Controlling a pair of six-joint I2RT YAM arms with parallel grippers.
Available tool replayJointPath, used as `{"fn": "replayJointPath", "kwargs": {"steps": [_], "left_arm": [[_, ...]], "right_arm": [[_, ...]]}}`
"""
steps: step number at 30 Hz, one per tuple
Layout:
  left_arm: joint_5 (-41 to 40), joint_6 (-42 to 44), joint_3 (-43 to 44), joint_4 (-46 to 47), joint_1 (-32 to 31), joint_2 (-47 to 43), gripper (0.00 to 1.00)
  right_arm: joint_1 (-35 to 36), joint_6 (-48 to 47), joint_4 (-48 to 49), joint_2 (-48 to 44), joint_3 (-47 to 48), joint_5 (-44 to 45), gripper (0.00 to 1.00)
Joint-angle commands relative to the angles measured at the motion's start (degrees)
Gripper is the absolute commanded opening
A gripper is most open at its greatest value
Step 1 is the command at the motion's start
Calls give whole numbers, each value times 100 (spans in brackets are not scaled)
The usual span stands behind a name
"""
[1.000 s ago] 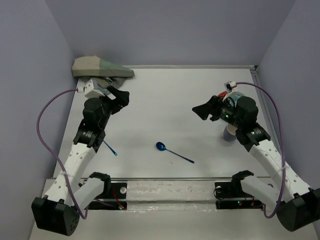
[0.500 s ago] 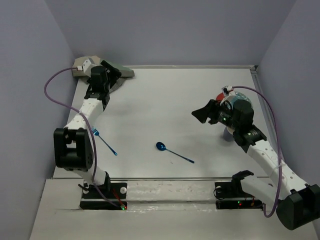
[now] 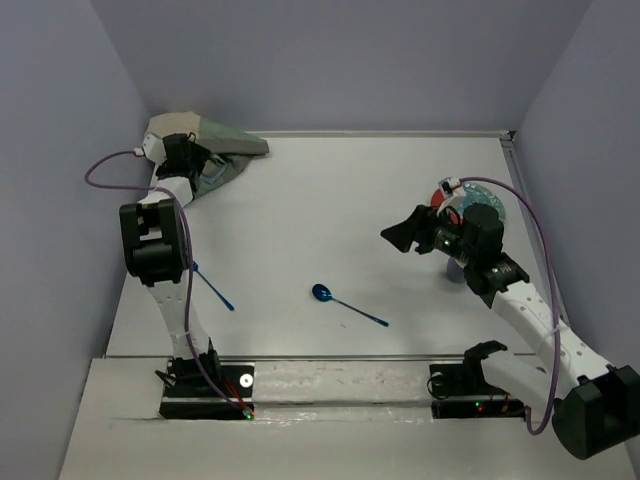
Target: Set the dinner table for one person
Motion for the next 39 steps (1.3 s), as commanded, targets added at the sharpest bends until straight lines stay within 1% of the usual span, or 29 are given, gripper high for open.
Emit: {"fn": "replayJointPath", "kwargs": {"steps": [1, 7, 11, 12, 16, 19, 24, 30, 34, 35, 38, 39], "left_arm": [[285, -80, 556, 849, 97, 178, 82], [365, 61, 1250, 850, 159, 794, 80], [540, -202, 1584, 876, 202, 1180, 79], [610, -342, 1637, 902, 203, 1233, 77], [673, -519, 1900, 876, 212, 1479, 73], [576, -554, 1945, 780, 212, 1515, 70], [138, -502, 1858, 577, 220, 1419, 70], [338, -668, 2050, 673, 247, 1647, 68], [488, -713, 2261, 744, 247, 1831, 60], [523, -695, 2357, 762, 247, 1901, 54], [541, -668, 2446, 823, 247, 1954, 41], [558, -668, 2446, 858, 247, 1955, 35]], "right_arm": [[22, -155, 303, 205, 136, -260, 76], [75, -172, 443, 495, 83, -313, 76], [75, -172, 522, 741, 144, -384, 76], [75, -146, 540, 767, 153, -393, 76], [75, -111, 636, 925, 153, -454, 75], [75, -102, 663, 979, 162, -472, 75], [75, -84, 707, 1005, 180, -472, 75], [75, -67, 733, 1119, 215, -498, 75], [75, -58, 759, 1207, 250, -481, 75], [75, -49, 768, 1233, 259, -481, 75], [75, -23, 838, 1356, 276, -481, 75], [75, -14, 856, 1391, 294, -489, 75]]}}
